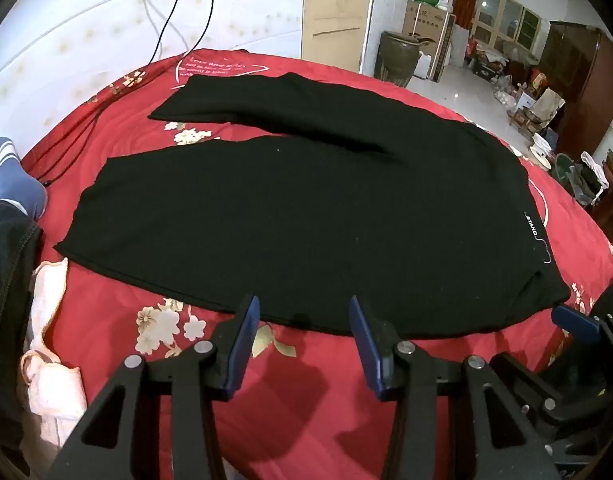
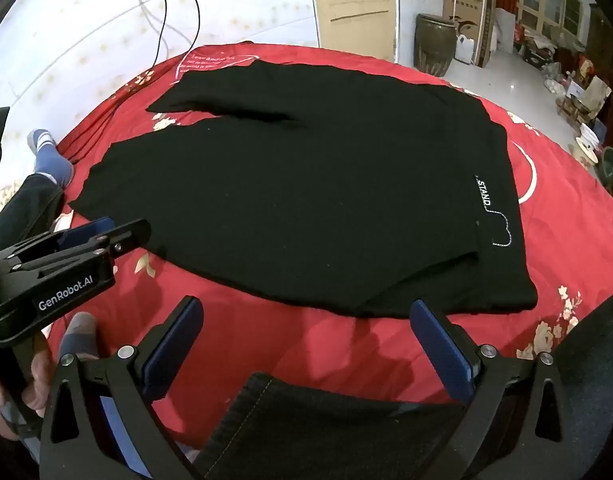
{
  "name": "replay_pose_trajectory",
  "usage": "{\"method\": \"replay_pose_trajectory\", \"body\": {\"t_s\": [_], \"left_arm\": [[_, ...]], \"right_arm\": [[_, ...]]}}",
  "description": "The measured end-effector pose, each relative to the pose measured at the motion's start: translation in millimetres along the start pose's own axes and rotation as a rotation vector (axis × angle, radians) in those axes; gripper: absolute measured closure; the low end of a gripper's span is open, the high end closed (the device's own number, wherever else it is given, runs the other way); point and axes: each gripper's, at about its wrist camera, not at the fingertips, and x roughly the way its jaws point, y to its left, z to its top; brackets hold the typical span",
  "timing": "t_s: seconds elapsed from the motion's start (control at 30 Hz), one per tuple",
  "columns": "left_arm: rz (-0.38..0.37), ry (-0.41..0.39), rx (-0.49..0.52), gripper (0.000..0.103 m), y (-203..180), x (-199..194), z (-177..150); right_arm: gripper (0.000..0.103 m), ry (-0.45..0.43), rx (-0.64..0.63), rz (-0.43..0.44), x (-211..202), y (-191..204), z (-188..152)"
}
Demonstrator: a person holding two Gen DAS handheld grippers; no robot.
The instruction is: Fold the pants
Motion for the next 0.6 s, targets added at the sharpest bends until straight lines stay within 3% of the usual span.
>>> {"method": "replay_pose_trajectory", "body": {"t_s": [0.6], "left_arm": [[0.021, -0.002, 0.028, 0.053, 0.8, -2.7, 1.8]], "right_arm": [[0.0, 0.004, 0.013, 0.004, 3.5, -1.0, -1.2]]}}
